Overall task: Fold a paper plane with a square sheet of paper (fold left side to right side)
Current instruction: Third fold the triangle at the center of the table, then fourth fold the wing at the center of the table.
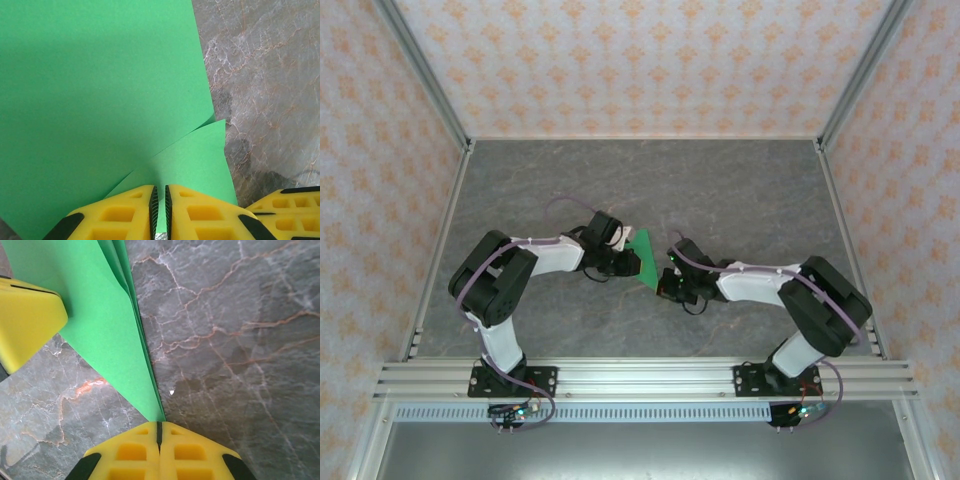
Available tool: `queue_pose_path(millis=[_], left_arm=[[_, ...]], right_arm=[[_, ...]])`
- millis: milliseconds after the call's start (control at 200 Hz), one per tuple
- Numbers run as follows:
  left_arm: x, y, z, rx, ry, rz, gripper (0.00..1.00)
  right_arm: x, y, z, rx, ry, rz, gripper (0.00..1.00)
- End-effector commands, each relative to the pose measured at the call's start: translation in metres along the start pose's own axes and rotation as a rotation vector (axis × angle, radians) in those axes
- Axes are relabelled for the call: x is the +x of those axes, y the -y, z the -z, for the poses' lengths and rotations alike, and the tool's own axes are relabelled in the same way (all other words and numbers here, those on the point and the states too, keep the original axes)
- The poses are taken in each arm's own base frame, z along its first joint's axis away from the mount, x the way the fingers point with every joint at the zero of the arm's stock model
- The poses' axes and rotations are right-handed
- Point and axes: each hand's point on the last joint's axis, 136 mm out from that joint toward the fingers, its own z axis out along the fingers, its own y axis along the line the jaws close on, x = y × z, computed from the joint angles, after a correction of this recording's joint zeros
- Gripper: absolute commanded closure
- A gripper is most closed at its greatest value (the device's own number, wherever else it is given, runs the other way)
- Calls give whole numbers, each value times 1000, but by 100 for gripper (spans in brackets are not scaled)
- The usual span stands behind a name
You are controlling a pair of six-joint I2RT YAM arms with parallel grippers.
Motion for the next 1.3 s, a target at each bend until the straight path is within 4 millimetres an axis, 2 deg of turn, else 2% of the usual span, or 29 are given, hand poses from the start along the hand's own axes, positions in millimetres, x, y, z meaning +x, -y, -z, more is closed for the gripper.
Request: queue_pose_path(millis=[0,90,215,335,375,430,525,595,661,766,981,1061,1141,1296], left_arm=[[9,-23,-3,-86,-15,24,82],[3,-11,4,-49,1,23,81],[-13,18,24,32,48,6,78],[-29,41,53,72,119,-25,64],[-34,43,63,71,149,-29,56],[-38,40,75,53,185,-20,50],[-37,18,86,0,220,38,44],[-32,3,87,-5,237,108,42],[-29,-3,83,14,237,151,41],[-26,1,74,67,214,174,41],[-37,6,59,103,201,181,40],[-42,8,53,118,193,184,40],[-46,13,49,131,194,182,43],[-54,17,44,137,200,192,52]], right_arm=[[27,59,5,212,-83,-25,100],[18,50,15,201,-51,20,100],[-5,28,38,181,41,134,99],[-29,13,57,207,137,248,80],[-36,9,60,210,160,285,67],[-46,-2,60,197,186,327,55],[-59,-22,57,161,211,382,46],[-68,-32,53,146,228,408,40],[-74,-36,48,150,235,427,37],[-79,-32,37,179,228,428,37],[-80,-17,22,221,235,418,38],[-80,-9,23,236,258,423,37],[-79,-12,29,220,268,444,37],[-78,-23,63,189,396,503,31]])
